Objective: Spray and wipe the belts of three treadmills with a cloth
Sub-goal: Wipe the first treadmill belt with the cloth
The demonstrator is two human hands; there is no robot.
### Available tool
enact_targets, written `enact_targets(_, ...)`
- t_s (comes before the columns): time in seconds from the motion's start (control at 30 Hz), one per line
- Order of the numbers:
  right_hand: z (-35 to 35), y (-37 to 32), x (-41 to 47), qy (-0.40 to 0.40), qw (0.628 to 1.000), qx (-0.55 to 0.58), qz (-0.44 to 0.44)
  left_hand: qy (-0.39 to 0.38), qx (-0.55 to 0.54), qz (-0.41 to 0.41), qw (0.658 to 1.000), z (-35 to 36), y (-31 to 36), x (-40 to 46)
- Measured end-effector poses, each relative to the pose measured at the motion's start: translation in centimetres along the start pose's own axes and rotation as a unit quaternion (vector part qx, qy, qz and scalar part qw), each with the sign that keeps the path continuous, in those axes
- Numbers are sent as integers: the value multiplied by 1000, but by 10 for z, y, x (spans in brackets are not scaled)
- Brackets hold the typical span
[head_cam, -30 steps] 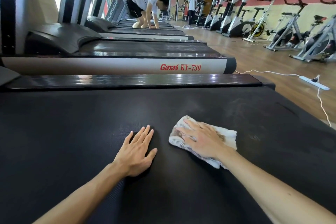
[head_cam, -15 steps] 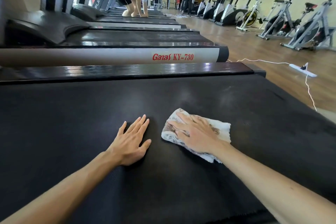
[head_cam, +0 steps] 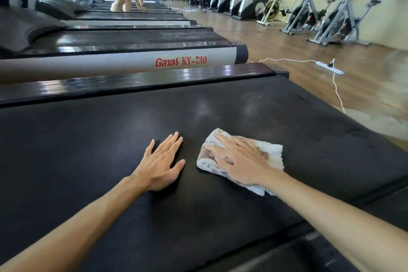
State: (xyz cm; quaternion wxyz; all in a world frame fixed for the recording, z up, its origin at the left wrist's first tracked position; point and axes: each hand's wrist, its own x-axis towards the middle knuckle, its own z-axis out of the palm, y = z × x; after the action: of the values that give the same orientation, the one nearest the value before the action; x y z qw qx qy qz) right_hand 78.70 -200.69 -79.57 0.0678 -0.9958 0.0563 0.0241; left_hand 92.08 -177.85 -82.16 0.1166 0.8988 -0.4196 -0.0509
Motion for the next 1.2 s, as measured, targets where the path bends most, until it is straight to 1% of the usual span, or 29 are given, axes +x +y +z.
enact_targets(0.07, 2, 4, -27, -26, 999, 18, -20, -3, -5, 23, 1000, 3, 19, 8)
enact_targets(0.13, 0, 24, -53, -30, 999, 23, -26, -4, -8, 45, 999, 8, 37, 14)
enact_targets(0.17, -3, 39, -60, -28, 999, 19, -12, -6, -11, 52, 999, 10, 45, 17)
enact_targets(0.23, -8, 68, -57, -24, 999, 15, 43, -5, -12, 56, 998, 15, 55, 21)
enact_targets(0.3, -15, 78, -43, 0, 996, 3, 91, 5, -4, 52, 999, 20, 61, 25)
enact_targets(0.33, -16, 74, -37, 12, 995, -4, 99, 8, -2, 48, 999, 21, 63, 27)
enact_targets(0.37, -15, 68, -35, 18, 995, -5, 95, 8, -3, 47, 999, 21, 64, 30)
enact_targets(0.43, -7, 56, -49, 0, 999, 4, 53, 5, -14, 48, 999, 20, 65, 35)
enact_targets(0.5, -3, 60, -76, -24, 1000, 14, 3, 5, -21, 63, 998, 21, 69, 39)
enact_targets(0.53, -4, 68, -87, -27, 1000, 14, -6, 5, -20, 70, 997, 22, 73, 41)
enact_targets(0.57, -5, 80, -93, -27, 1000, 10, 0, 6, -20, 76, 997, 23, 78, 42)
enact_targets(0.63, -8, 104, -88, -22, 999, 18, 40, 8, -29, 82, 996, 27, 91, 47)
enact_targets(0.73, -13, 106, -61, -2, 996, 17, 83, 2, -29, 82, 996, 34, 109, 54)
enact_targets(0.8, -12, 90, -53, 15, 997, 14, 77, 5, -9, 78, 997, 37, 114, 57)
enact_targets(0.83, -8, 83, -56, 18, 998, 11, 61, 8, -1, 78, 997, 38, 114, 58)
enact_targets(0.9, -2, 75, -73, 7, 1000, 8, 14, 9, 5, 79, 997, 39, 114, 58)
enact_targets(0.97, -2, 82, -87, -7, 1000, 21, -12, 19, -3, 78, 997, 40, 114, 58)
enact_targets(1.03, -4, 100, -85, -9, 1000, 27, 2, 28, -10, 69, 997, 40, 115, 58)
enact_targets(1.1, -7, 114, -73, 0, 999, 26, 41, 32, -9, 58, 998, 39, 116, 58)
enact_targets(1.2, -8, 105, -54, 4, 997, 12, 78, 33, 3, 48, 998, 38, 116, 58)
